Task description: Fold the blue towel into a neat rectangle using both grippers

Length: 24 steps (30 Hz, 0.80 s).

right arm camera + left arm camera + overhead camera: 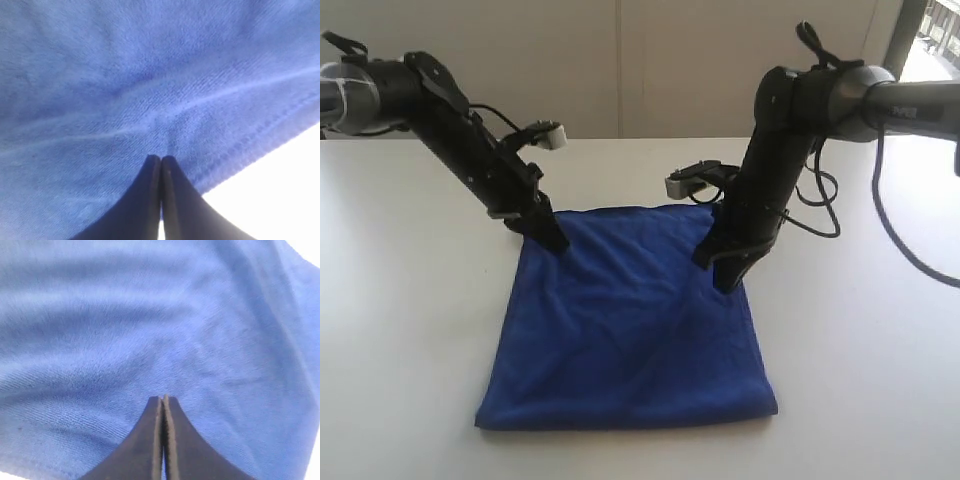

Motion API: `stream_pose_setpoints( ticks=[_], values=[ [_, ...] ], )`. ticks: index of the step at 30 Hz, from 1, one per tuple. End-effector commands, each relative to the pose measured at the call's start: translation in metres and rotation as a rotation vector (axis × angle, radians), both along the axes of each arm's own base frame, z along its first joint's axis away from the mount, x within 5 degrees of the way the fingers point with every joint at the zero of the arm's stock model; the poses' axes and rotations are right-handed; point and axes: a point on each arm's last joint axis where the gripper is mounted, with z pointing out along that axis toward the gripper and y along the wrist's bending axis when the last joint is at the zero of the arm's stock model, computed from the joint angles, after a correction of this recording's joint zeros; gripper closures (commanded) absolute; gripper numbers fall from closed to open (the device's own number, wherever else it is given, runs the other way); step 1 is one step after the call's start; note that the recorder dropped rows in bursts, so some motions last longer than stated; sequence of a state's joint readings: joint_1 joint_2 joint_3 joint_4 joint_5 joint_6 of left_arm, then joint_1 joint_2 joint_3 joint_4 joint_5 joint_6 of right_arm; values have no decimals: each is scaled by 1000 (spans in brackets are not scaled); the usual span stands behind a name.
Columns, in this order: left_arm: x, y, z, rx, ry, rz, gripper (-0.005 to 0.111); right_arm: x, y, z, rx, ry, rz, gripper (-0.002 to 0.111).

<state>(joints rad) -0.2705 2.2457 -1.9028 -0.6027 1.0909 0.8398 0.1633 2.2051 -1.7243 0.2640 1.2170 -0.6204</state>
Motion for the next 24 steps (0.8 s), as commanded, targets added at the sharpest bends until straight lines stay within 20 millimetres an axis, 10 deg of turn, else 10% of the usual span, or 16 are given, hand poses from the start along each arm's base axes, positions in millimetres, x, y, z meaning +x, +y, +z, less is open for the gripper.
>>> stream_pose_setpoints(
  ticks=[1,11,24],
  values=[
    [-20,3,38,-31,32,-74,107,-5,-2,34,23,-72,3,108],
    [-69,19,-16,41,76,102,107,-58,0,15,43,0,-36,108],
    [-117,12,-63,99,73,168,107,-69,-2,-22,46,-17,-88,108]
  ],
)
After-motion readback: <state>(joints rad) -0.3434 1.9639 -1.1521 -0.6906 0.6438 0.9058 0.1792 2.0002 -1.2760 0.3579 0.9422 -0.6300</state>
